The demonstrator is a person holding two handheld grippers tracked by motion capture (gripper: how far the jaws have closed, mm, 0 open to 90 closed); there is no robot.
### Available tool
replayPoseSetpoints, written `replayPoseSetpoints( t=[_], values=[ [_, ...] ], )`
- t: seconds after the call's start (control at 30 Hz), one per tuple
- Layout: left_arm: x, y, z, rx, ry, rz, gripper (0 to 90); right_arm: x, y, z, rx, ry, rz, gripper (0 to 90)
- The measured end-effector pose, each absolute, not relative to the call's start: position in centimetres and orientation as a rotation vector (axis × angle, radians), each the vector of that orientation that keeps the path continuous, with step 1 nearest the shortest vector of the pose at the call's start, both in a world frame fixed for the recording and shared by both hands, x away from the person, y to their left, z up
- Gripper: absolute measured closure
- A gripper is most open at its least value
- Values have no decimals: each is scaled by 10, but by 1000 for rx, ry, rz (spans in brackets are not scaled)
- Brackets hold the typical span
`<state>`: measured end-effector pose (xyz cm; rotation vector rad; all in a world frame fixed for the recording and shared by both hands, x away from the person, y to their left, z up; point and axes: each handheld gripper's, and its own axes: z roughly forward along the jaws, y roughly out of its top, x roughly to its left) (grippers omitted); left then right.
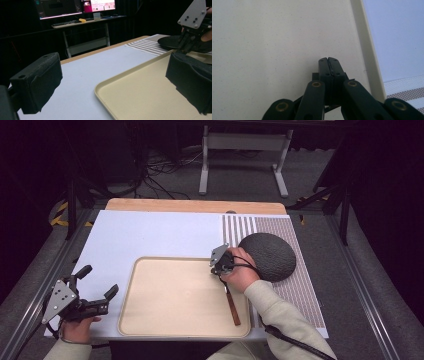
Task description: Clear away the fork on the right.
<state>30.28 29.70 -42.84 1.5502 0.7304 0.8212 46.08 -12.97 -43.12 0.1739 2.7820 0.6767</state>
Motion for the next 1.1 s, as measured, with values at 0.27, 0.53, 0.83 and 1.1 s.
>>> replayPoseSetpoints(
  t=[0.27, 0.53, 0.83, 1.1],
  values=[
    [303, 297, -429, 1553, 731, 821, 11, 464, -138, -432, 226, 2772, 678, 897],
    [303, 297, -429, 1550, 732, 820, 11, 467, -147, -431, 270, 2752, 666, 897],
    [303, 297, -429, 1553, 731, 823, 11, 469, -156, -431, 310, 2744, 642, 897],
    [304, 296, -429, 1556, 729, 819, 11, 469, -161, -432, 354, 2729, 653, 896]
  ],
)
